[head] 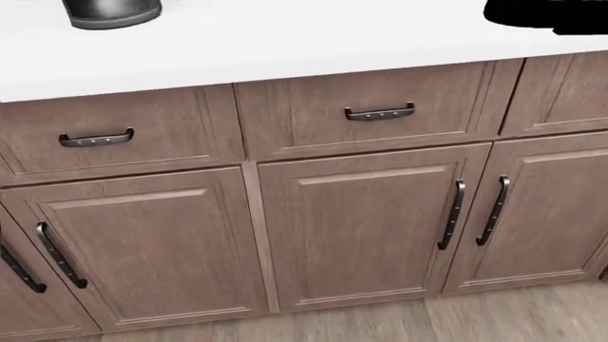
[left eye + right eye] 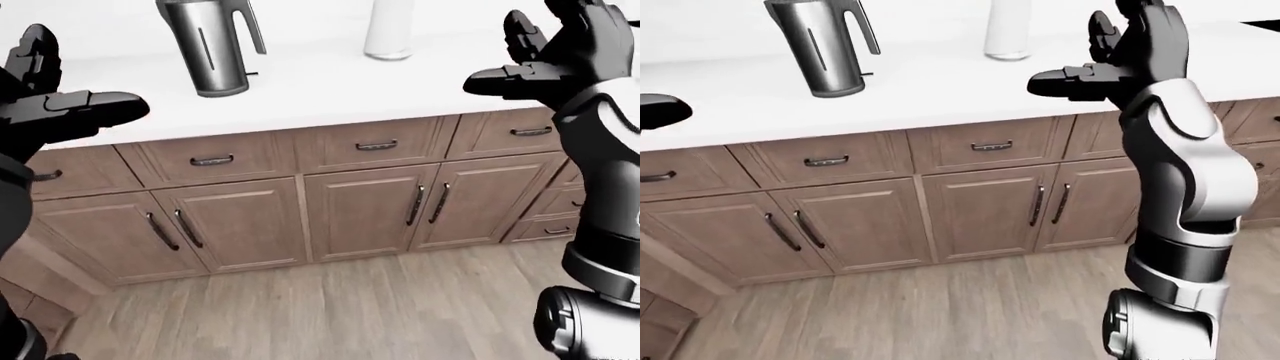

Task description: Press the button to open the lid of the electric kettle.

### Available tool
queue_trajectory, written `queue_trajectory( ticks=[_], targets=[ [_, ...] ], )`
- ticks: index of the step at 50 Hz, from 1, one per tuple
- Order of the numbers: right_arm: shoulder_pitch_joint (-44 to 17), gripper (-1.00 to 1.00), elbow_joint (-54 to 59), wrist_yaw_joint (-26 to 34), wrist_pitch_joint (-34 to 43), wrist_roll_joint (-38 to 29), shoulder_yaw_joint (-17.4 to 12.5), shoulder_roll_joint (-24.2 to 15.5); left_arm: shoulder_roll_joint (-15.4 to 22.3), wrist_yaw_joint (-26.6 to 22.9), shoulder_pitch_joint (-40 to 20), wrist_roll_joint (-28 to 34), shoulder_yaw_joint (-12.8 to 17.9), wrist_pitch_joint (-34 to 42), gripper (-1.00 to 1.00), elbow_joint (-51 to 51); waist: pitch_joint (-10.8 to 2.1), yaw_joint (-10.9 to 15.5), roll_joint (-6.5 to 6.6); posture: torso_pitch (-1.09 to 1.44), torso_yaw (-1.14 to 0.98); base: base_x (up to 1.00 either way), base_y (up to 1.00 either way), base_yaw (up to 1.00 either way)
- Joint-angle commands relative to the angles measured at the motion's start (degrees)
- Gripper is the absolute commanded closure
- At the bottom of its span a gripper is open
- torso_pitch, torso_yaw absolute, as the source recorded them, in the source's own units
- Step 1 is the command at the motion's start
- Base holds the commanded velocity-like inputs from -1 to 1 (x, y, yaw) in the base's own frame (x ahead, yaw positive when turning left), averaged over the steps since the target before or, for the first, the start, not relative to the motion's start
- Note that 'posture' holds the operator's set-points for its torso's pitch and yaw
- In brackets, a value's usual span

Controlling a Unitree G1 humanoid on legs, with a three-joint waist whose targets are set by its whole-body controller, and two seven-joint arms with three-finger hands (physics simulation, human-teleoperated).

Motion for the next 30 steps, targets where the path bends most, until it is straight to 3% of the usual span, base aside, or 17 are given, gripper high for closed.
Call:
queue_trajectory(
  ticks=[1, 5, 6, 7, 8, 9, 11, 16, 19, 20, 21, 22, 23, 26, 30],
  targets=[
    [-2.1, -1.0, -1.8, -0.2, -2.2, -0.3, -1.6, -1.2, 1.0, -0.2, -1.6, -0.3, 0.4, -1.9, -1.0, -1.5, -1.26, -0.3, -0.23, 0.0, 0.0, 0.21, 0.2, 0.0],
    [-1.9, -1.0, -2.0, -0.1, -2.1, -0.3, -1.5, -1.2, 1.1, 0.1, -1.5, -0.8, 0.6, -1.8, -1.0, -1.7, -0.44, 0.3, -3.63, 0.0, 0.0, 0.21, 0.21, 0.0],
    [-1.8, -1.0, -2.4, -0.2, -1.8, -0.1, -1.5, -1.1, 1.4, 0.3, -1.8, -1.1, 0.8, -1.6, -1.0, -1.7, -0.73, 0.4, -5.03, 0.0, 0.0, 0.2, 0.27, 0.0],
    [-1.8, -1.0, -2.5, -0.2, -1.7, -0.1, -1.5, -1.1, 1.5, 0.3, -1.8, -1.3, 0.9, -1.6, -1.0, -1.7, -1.73, 0.4, -7.36, 0.0, 0.0, 0.21, 0.29, 0.0],
    [-2.0, -1.0, -2.3, -0.1, -1.7, -0.1, -1.6, -1.1, 1.5, 0.4, -1.7, -1.4, 0.8, -1.7, -1.0, -1.7, -1.01, -0.2, -5.05, 0.0, 0.0, 0.2, 0.29, 0.0],
    [-2.0, -1.0, -2.4, -0.1, -1.6, -0.1, -1.5, -1.1, 1.5, 0.5, -1.7, -1.4, 0.7, -1.8, -1.0, -1.7, -1.35, 0.2, -6.2, 0.0, 0.0, 0.21, 0.29, 0.0],
    [-2.2, -1.0, -2.3, -0.1, -1.5, 0.0, -1.6, -1.2, 1.6, 0.5, -1.6, -1.5, 0.7, -1.8, -1.0, -1.7, -1.96, -0.3, -5.87, 0.0, 0.0, 0.2, 0.29, 0.0],
    [-2.4, -1.0, -2.4, -0.2, -1.5, 0.1, -1.6, -1.3, 2.0, 0.8, -1.5, -2.0, 1.0, -1.9, -1.0, -1.7, -0.88, -0.7, -3.3, 0.0, 0.0, 0.2, 0.29, 0.0],
    [-2.5, -1.0, -2.3, -0.2, -1.5, 0.1, -1.7, -1.4, 2.1, 0.9, -1.5, -2.1, 0.8, -2.0, -1.0, -1.6, -1.21, -1.3, 0.12, 0.0, 0.0, 0.21, 0.29, 0.0],
    [-2.5, -1.0, -2.3, -0.1, -1.5, 0.1, -1.6, -1.4, 2.2, 0.9, -1.5, -2.1, 0.8, -2.1, -1.0, -1.6, -1.99, -1.4, 2.15, 0.0, 0.0, 0.21, 0.3, 0.0],
    [-2.5, -1.0, -2.4, -0.1, -1.5, 0.2, -1.6, -1.3, 2.2, 0.9, -1.5, -2.2, 0.8, -2.1, -1.0, -1.6, -3.83, -1.6, 4.13, 0.0, 0.0, 0.21, 0.29, 0.0],
    [-2.4, -1.0, -2.4, -0.1, -1.5, 0.1, -1.5, -1.3, 2.3, 0.9, -1.6, -2.2, 0.9, -2.0, -1.0, -1.6, -1.44, -0.8, 1.88, 0.0, 0.0, 0.21, 0.29, 0.0],
    [-2.4, -1.0, -2.5, -0.1, -1.5, 0.2, -1.5, -1.3, 2.3, 1.0, -1.6, -2.3, 0.8, -2.0, -1.0, -1.6, -0.65, -0.8, 2.42, 0.0, 0.0, 0.21, 0.29, 0.0],
    [-2.5, -1.0, -2.5, -0.1, -1.4, 0.2, -1.5, -1.3, 2.4, 1.1, -1.6, -2.4, 0.8, -2.1, -1.0, -1.6, -1.34, -0.4, 0.42, 0.0, 0.0, 0.21, 0.29, 0.0],
    [-2.8, -1.0, -2.3, 0.0, -1.4, 0.2, -1.5, -1.5, 2.6, 1.2, -1.9, -2.5, 0.6, -2.1, -1.0, -1.6, -0.79, -0.1, -1.97, 0.0, 0.0, 0.21, 0.29, 0.0]
  ],
)
